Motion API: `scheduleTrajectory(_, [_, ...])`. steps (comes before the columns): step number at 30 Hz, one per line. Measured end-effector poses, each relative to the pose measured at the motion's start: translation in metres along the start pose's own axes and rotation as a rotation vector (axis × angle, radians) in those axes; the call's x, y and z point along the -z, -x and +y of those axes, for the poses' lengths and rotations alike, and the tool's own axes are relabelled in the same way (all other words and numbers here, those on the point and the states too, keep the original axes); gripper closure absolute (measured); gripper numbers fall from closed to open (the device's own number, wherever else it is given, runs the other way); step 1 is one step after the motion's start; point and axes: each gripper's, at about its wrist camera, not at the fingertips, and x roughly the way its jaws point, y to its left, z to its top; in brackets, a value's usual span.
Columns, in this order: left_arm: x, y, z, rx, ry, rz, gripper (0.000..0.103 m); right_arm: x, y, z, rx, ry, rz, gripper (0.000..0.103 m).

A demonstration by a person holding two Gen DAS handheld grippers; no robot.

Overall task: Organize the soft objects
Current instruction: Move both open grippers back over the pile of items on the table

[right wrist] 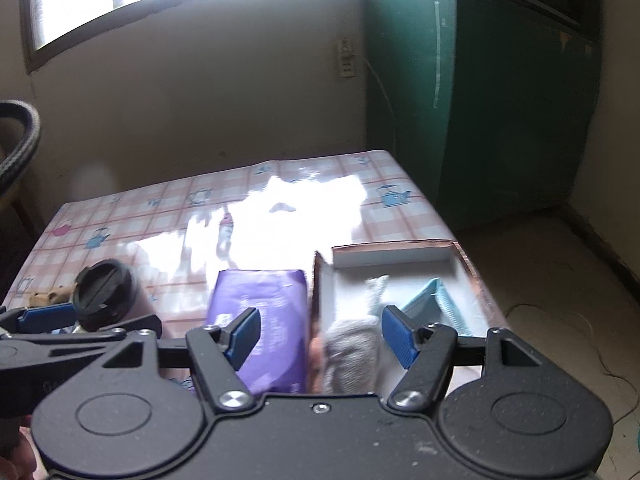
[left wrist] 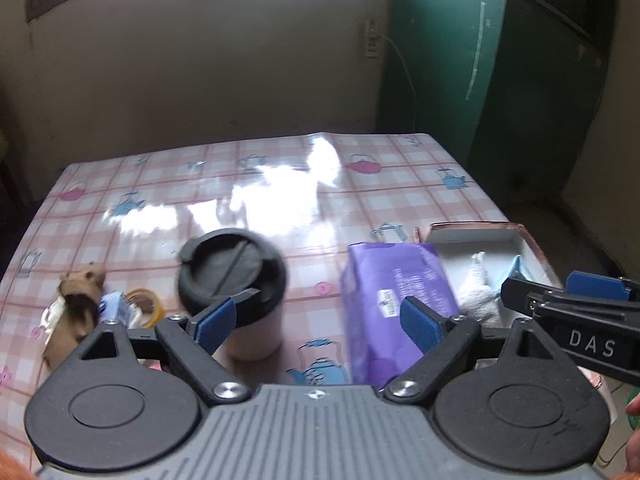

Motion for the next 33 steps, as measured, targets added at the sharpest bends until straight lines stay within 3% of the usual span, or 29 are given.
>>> scheduleTrajectory(15, [0.024,0.015,0.064,-0.094,0.076,0.002,0.011,0.017,0.002,0.073,-0.1,0.087,0.017,0.024])
scheduleTrajectory(33, [0.054,0.034,0.132,-0.151,0.171,0.007,0.009,0.042,-0.001,0.141,-0.225,0.18,0.058,0.023])
